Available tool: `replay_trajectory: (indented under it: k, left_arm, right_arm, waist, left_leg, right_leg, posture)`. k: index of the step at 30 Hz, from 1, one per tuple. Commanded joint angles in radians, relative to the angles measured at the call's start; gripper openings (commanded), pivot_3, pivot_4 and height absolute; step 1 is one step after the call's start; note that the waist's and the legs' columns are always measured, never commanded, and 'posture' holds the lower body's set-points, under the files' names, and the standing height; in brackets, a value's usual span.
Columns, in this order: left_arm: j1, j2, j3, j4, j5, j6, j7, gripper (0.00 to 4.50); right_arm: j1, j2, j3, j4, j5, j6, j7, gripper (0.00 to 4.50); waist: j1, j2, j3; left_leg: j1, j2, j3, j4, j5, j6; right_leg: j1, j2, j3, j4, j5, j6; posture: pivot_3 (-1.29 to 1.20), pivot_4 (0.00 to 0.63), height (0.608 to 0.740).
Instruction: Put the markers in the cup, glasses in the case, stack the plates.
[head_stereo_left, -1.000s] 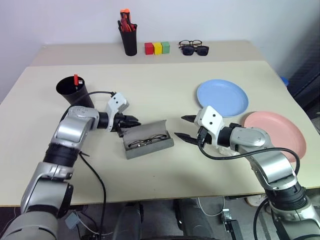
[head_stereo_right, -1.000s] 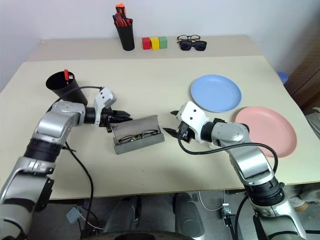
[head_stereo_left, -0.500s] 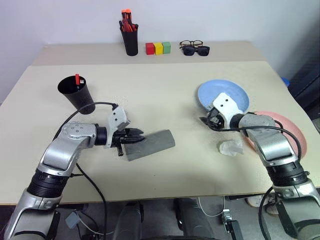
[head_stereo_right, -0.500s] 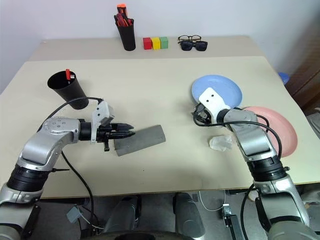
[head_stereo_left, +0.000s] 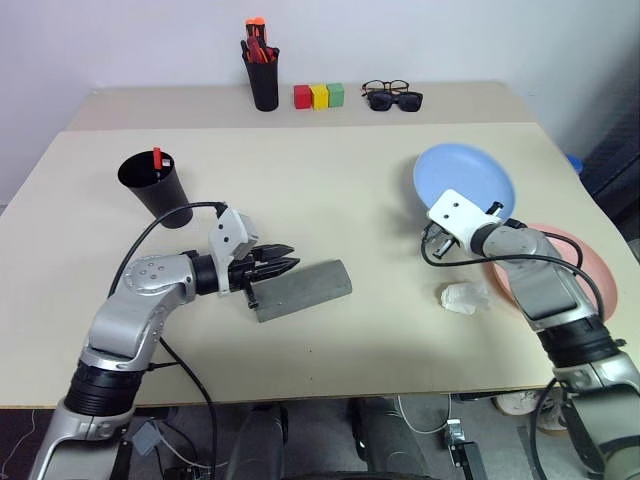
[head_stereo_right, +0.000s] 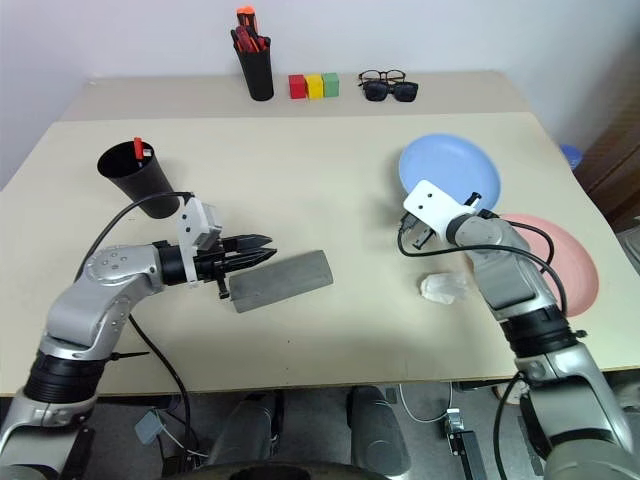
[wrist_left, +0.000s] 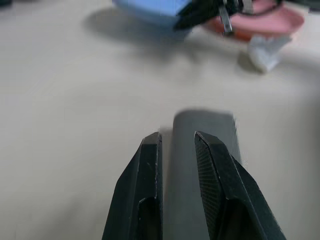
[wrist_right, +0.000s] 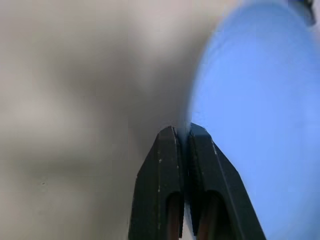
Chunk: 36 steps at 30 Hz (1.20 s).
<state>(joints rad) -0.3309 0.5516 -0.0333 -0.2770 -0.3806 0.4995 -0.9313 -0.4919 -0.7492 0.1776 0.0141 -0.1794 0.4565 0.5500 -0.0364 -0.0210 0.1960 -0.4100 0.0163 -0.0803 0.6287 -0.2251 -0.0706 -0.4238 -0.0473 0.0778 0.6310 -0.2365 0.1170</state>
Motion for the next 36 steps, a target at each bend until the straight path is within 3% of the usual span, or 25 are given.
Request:
replay_trajectory:
  k: [1,5,9,12,17,21,26,29,34,36]
  left_arm:
    - [-0.029,-0.029,-0.038,-0.017,-0.011,-0.039,-0.006,0.98]
    - [-0.073,-0.08,-0.077,0.032,-0.027,-0.02,-0.011,0.98]
    - [-0.116,-0.102,-0.113,0.099,-0.006,-0.047,-0.037,0.98]
    - [-0.14,-0.116,-0.132,0.133,-0.003,-0.063,-0.054,0.98]
    - [-0.154,-0.118,-0.13,0.133,-0.006,-0.057,-0.046,0.98]
    - [-0.129,-0.098,-0.114,0.084,-0.013,-0.036,-0.022,0.98]
    - [-0.083,-0.083,-0.102,0.046,-0.013,-0.032,0.011,0.98]
    - [-0.062,-0.077,-0.095,0.055,-0.009,-0.049,0.016,0.98]
    - [-0.027,-0.064,-0.078,0.088,-0.006,-0.093,0.0,0.98]
    - [-0.011,-0.062,-0.062,0.098,-0.013,-0.103,0.0,0.98]
  right_arm:
    - [0.088,-0.085,-0.155,-0.191,0.024,0.065,0.038,0.09]
    - [0.348,-0.182,-0.382,-0.438,0.074,0.153,0.145,0.09]
    - [0.594,-0.199,-0.572,-0.597,0.126,0.233,0.25,0.09]
    - [0.677,-0.198,-0.611,-0.642,0.135,0.252,0.272,0.99]
    - [0.629,-0.14,-0.567,-0.693,0.2,0.256,0.243,3.5]
    - [0.617,-0.111,-0.436,-0.689,0.218,0.218,0.242,3.5]
    - [0.555,-0.093,-0.255,-0.569,0.131,0.156,0.174,3.5]
    - [0.52,-0.102,-0.229,-0.523,0.106,0.163,0.151,2.66]
    - [0.499,-0.109,-0.265,-0.519,0.116,0.163,0.145,0.13]
    - [0.483,-0.103,-0.299,-0.538,0.125,0.187,0.133,0.05]
  waist:
    - [0.002,0.0,0.0]
    - [0.023,0.002,0.0]
    - [0.017,0.002,-0.001]
    - [0.007,0.002,-0.001]
    - [-0.009,0.002,-0.001]
    - [-0.006,0.002,-0.001]
    - [-0.006,0.002,-0.001]
    - [-0.005,0.002,-0.001]
    - [-0.005,0.002,-0.001]
    - [-0.005,0.002,-0.001]
  left_leg:
    - [0.0,0.0,0.0,0.0,0.0,0.0]
    - [0.0,0.0,0.0,0.0,0.0,0.001]
    - [0.001,0.0,0.0,0.001,0.0,0.001]
    - [0.003,0.0,0.002,0.002,0.0,0.001]
    - [0.004,0.0,0.002,0.003,0.0,0.001]
    - [0.004,0.0,0.001,0.002,0.0,0.001]
    - [0.003,0.0,0.001,0.003,0.0,0.001]
    - [0.003,0.0,0.001,0.003,0.0,0.001]
    - [0.003,0.0,0.001,0.002,0.0,0.001]
    - [0.003,0.0,0.001,0.002,0.0,0.001]
  right_leg:
    - [0.0,0.0,0.0,0.0,0.0,0.0]
    - [0.0,0.0,0.0,0.0,0.0,0.001]
    - [0.002,0.0,0.0,0.0,-0.001,0.001]
    - [0.003,0.001,0.002,0.0,-0.002,-0.003]
    - [0.005,0.001,0.002,0.0,-0.002,-0.003]
    - [0.005,0.001,0.002,0.0,-0.003,-0.003]
    - [0.005,0.0,0.002,-0.001,-0.003,-0.003]
    - [0.005,0.0,0.002,-0.001,-0.003,-0.003]
    - [0.005,0.0,0.002,0.0,-0.003,-0.003]
    - [0.005,0.0,0.002,0.0,-0.003,-0.003]
  posture:
    - [0.0,0.15,0.74]
    - [0.0,0.15,0.74]
    - [0.0,0.15,0.74]
    - [0.0,0.15,0.74]
    - [0.0,0.15,0.74]
    - [0.0,0.15,0.74]
    - [0.0,0.15,0.74]
    - [0.0,0.15,0.74]
    - [0.0,0.15,0.74]
    - [0.0,0.15,0.74]
